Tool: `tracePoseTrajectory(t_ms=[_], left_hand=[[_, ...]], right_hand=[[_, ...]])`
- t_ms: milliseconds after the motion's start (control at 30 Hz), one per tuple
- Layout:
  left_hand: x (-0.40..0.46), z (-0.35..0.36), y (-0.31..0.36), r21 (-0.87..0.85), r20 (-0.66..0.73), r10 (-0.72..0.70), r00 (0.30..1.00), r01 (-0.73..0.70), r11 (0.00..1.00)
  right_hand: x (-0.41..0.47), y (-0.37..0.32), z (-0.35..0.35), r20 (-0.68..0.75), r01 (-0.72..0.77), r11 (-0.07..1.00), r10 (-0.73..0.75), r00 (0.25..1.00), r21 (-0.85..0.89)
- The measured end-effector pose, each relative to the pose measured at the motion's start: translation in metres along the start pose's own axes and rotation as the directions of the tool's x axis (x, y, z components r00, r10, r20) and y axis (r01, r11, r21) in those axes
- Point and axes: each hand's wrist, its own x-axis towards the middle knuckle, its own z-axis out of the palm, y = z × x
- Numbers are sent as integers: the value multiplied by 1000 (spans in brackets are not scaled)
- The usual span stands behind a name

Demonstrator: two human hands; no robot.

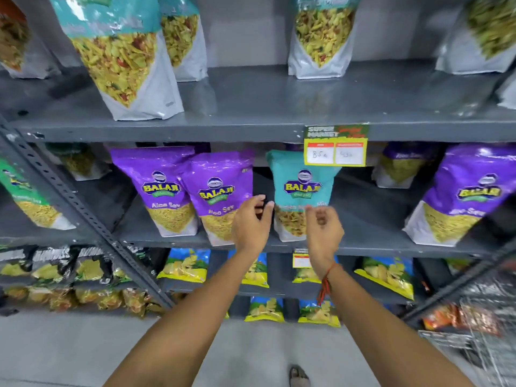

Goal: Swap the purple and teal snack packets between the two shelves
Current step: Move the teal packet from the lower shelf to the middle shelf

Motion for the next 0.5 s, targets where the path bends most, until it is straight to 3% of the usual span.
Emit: tracePoseTrajectory(t_ms=[67, 133, 233, 333, 500], left_hand=[[5, 18, 7, 75, 160, -13, 987, 1, 997], [11, 35, 5, 114, 209, 2, 978, -26, 993], [20, 49, -2, 98, 120, -22, 993, 10, 995], [25, 53, -10, 69, 34, -53, 998, 51, 996], [25, 53, -11, 109, 20, -32, 999, 30, 994]], right_hand=[[27, 4, -16, -32, -42, 998, 40, 999, -39], [54, 9, -26, 37, -102, 984, 109, 993, -144], [83, 11, -28, 238, -128, 965, 183, 954, -231], [96, 13, -23, 379, 42, 974, 47, 924, -222], [99, 15, -20, 289, 128, 968, -62, 955, -216]])
